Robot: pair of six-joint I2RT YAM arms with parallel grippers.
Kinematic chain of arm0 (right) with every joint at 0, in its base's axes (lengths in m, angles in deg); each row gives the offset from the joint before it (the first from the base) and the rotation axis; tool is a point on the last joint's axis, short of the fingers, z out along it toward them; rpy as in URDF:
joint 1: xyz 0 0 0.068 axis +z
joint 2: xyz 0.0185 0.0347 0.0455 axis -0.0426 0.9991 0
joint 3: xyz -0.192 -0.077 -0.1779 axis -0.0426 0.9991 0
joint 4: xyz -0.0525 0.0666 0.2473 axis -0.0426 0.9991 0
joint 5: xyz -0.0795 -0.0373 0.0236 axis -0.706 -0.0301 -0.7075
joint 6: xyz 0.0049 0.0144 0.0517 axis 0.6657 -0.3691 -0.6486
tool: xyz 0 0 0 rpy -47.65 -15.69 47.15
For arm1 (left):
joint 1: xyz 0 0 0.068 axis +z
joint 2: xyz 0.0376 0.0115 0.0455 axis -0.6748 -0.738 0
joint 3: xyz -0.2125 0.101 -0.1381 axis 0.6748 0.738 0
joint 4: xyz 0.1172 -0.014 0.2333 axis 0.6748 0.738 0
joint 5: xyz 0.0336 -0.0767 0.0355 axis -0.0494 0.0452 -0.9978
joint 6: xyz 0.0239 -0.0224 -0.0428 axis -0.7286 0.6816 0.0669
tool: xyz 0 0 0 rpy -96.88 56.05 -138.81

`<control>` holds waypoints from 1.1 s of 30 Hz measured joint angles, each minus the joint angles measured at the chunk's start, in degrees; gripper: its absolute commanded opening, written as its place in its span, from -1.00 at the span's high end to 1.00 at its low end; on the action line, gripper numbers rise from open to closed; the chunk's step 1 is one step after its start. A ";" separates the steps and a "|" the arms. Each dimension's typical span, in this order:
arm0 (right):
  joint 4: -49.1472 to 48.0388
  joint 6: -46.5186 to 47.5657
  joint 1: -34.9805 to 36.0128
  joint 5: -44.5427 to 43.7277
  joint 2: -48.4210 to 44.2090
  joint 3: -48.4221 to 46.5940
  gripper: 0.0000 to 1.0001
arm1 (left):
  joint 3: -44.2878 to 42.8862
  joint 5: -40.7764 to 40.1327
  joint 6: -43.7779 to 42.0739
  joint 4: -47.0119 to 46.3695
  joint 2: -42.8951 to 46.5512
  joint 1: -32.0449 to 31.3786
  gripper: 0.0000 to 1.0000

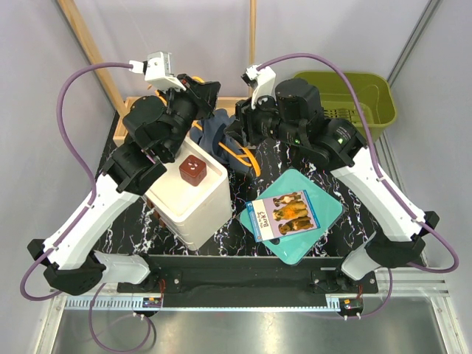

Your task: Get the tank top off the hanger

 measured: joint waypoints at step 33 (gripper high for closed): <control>-3.45 -0.48 0.00 0.79 -2.23 5.77 1.00 | 2.64 -1.25 1.97 2.69 0.98 -0.11 1.00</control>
